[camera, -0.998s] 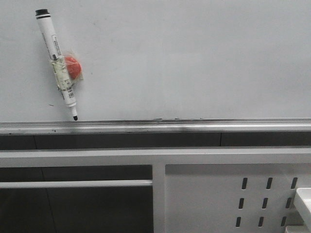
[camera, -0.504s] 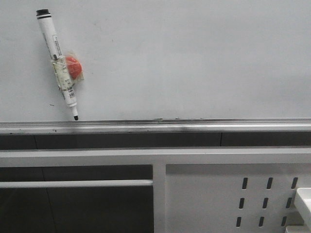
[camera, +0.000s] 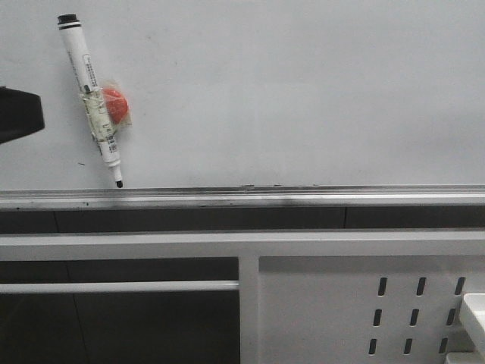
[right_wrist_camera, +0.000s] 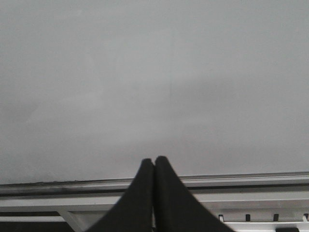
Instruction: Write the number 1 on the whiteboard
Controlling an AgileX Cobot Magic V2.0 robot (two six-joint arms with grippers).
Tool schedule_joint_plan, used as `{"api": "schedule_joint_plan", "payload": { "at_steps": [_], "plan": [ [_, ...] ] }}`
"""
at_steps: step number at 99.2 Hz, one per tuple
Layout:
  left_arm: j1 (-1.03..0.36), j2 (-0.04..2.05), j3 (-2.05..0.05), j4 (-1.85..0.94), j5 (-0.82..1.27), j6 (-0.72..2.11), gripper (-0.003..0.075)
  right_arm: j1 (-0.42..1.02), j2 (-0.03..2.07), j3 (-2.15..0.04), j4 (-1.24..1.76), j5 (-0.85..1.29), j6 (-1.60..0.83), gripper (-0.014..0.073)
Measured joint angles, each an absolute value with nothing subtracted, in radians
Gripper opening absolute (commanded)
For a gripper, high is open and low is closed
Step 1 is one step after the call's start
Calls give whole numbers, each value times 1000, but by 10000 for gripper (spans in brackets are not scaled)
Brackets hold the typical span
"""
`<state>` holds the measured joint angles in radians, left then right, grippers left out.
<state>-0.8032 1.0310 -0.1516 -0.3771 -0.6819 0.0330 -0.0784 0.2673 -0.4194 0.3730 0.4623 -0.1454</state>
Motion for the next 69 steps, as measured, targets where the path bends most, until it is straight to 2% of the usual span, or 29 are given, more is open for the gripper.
{"api": "schedule_joint_plan", "payload": {
  "at_steps": [29, 49, 69],
  "plan": [
    [-913, 1345, -152, -424, -1077, -31, 334, -40, 267, -419, 377, 462, -147, -69],
    [-919, 1524, -154, -460, -1128, -173, 334, -40, 267, -419, 377, 462, -147, -69],
    [-919, 1574, -181, -476, -1130, -230, 334, -40, 267, -419, 377, 462, -147, -69]
  ]
}}
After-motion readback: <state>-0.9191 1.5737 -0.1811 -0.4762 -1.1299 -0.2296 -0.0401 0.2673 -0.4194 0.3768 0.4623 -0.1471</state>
